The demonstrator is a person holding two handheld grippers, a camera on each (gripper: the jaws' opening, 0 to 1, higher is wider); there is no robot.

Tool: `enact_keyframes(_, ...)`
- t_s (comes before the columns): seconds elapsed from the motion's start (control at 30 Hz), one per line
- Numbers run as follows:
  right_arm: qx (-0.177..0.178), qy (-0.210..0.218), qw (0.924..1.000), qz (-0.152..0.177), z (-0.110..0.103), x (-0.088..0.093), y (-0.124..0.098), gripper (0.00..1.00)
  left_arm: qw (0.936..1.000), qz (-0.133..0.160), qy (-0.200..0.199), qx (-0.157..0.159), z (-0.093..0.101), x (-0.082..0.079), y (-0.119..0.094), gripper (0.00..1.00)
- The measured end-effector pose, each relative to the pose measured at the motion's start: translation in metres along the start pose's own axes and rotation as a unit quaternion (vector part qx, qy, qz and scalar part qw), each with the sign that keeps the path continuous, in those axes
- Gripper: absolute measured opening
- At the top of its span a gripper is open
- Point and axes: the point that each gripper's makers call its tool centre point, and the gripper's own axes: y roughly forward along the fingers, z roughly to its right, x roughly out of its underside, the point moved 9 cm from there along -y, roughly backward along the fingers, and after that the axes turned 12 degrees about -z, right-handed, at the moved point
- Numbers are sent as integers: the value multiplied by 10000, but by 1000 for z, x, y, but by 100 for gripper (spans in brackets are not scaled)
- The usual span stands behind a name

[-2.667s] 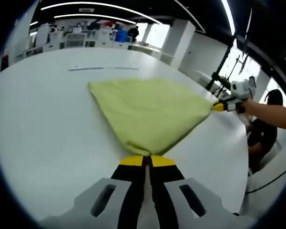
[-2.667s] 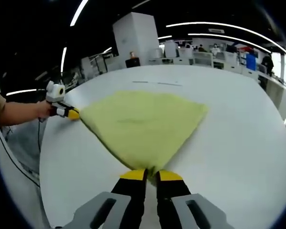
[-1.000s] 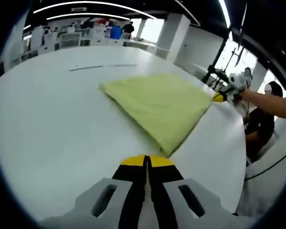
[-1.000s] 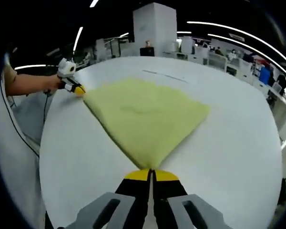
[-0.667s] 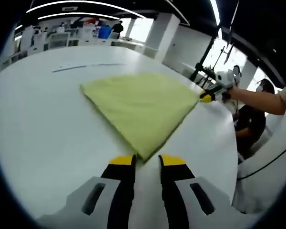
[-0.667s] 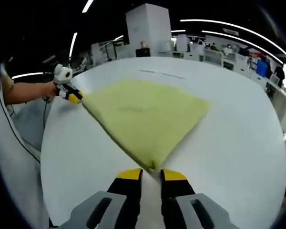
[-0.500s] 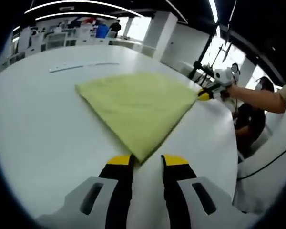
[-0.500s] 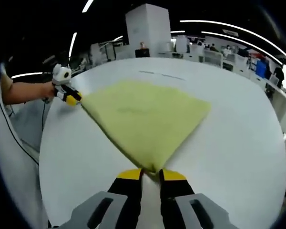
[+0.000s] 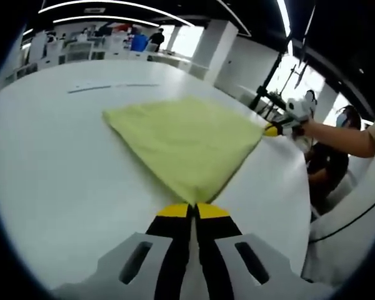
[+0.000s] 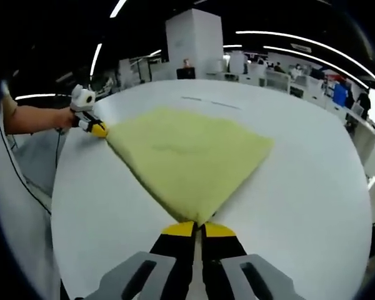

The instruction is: Fold the garment on the visible template until the final outline fits inside the template.

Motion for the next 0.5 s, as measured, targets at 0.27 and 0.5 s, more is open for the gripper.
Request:
enact_keyframes(0.27, 12, -63, 10000, -45, -21, 33, -20, 0, 9997, -82, 126, 177, 24, 12, 4, 0)
enact_keyframes(0.5, 15, 88, 10000, -2, -37, 60, -38, 0, 9993, -87, 146, 325, 44, 27, 3, 0)
